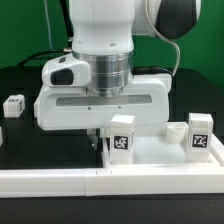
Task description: Assemble square table
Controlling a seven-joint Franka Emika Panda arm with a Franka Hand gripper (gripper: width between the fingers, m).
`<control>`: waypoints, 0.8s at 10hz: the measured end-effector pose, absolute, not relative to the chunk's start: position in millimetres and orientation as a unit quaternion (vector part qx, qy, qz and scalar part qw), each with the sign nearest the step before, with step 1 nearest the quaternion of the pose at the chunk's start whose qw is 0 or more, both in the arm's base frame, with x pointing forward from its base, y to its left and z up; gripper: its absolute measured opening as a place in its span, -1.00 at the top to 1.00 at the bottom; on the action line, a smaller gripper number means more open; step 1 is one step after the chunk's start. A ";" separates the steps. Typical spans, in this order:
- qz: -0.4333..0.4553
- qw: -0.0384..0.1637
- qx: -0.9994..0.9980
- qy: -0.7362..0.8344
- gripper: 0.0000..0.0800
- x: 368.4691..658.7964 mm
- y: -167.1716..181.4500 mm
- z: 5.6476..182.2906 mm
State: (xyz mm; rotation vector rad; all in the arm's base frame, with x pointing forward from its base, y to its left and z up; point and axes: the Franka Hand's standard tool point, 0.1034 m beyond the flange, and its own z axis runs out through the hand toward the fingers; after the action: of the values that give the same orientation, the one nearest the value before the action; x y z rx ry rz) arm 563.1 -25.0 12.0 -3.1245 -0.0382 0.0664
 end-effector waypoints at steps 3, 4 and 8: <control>0.021 0.008 -1.000 -0.016 0.86 562.3 -25.2 12.4; 0.023 0.009 -0.999 -0.027 0.86 559.4 -26.3 12.8; 0.018 0.005 -0.993 -0.116 0.86 553.8 -41.0 12.0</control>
Offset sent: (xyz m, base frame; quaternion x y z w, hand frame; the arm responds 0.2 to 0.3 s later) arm -0.0149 0.0035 0.0063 0.0181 -0.0024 -0.0399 0.9990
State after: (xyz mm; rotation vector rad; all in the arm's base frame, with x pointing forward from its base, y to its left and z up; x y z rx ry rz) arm 553.8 -41.0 12.0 -3.1100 -0.3640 0.0577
